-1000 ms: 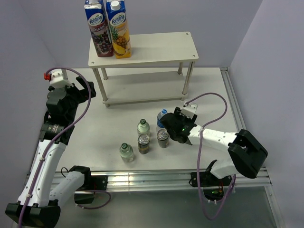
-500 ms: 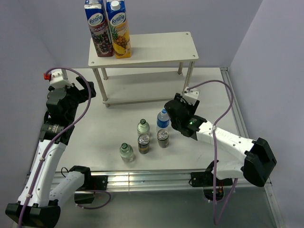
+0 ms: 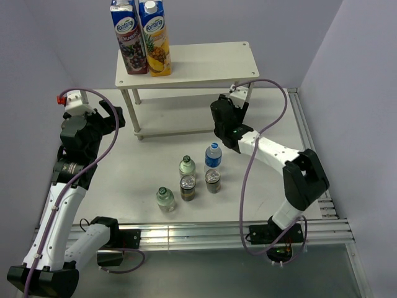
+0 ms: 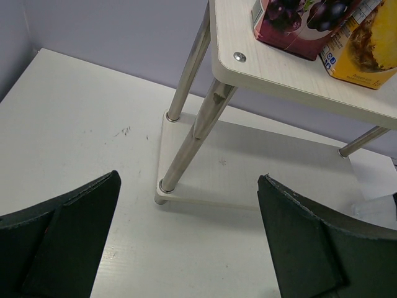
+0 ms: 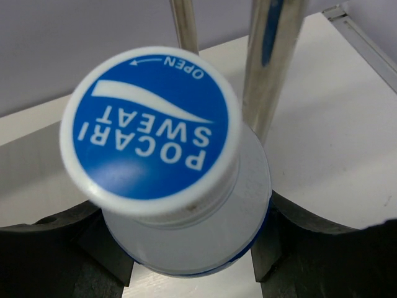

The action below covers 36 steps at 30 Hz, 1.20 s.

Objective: Place and organize the beverage onto the shelf

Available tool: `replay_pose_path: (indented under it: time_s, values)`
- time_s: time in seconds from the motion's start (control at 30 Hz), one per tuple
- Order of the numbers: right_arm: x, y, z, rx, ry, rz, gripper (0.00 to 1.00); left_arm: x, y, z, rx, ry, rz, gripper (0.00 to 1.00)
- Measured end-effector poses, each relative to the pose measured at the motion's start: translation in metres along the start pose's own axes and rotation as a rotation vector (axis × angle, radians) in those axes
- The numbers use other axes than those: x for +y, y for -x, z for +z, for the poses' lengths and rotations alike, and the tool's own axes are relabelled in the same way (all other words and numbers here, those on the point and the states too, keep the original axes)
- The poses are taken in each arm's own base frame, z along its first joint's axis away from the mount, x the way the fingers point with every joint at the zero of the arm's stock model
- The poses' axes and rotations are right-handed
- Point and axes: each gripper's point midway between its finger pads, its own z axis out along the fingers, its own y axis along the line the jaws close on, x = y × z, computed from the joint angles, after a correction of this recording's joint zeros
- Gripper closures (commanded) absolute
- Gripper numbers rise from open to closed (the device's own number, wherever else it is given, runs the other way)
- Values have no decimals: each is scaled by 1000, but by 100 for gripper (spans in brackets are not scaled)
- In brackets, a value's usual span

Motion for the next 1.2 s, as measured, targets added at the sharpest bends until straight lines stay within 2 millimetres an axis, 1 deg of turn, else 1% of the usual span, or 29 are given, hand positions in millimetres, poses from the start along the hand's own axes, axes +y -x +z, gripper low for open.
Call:
replay_pose_path:
  time_s: [0.13, 0.27, 0.5, 0.63, 0.8, 0.93, 1.0, 1.1, 1.13, 1.17, 1.2]
  values:
    - [9, -19, 16, 27, 9, -20, 100, 0, 0, 0, 0, 0, 0, 1]
    - [16, -32, 24, 40, 28, -36, 100, 0, 0, 0, 0, 0, 0, 1]
    - [43, -26, 41, 3, 60, -3, 100, 0, 0, 0, 0, 0, 0, 1]
    - [55, -28, 51, -9, 62, 13, 100, 0, 0, 0, 0, 0, 0, 1]
    - [60, -27, 59, -26, 54, 39, 100, 0, 0, 0, 0, 0, 0, 1]
    - [62, -26, 63, -36, 50, 51, 100, 0, -1, 0, 2, 1, 1, 1]
    - [61, -31, 65, -27, 45, 41, 100, 0, -1, 1, 2, 0, 1, 1]
    - [60, -33, 67, -25, 41, 48, 59, 0, -1, 1, 3, 1, 1, 1]
    - [60, -33, 67, -26, 41, 50, 31, 0, -1, 1, 3, 1, 1, 1]
    - [60, -33, 67, -25, 40, 52, 20, 0, -1, 1, 3, 1, 1, 1]
    - [60, -33, 67, -25, 40, 57, 14, 0, -1, 1, 2, 1, 1, 1]
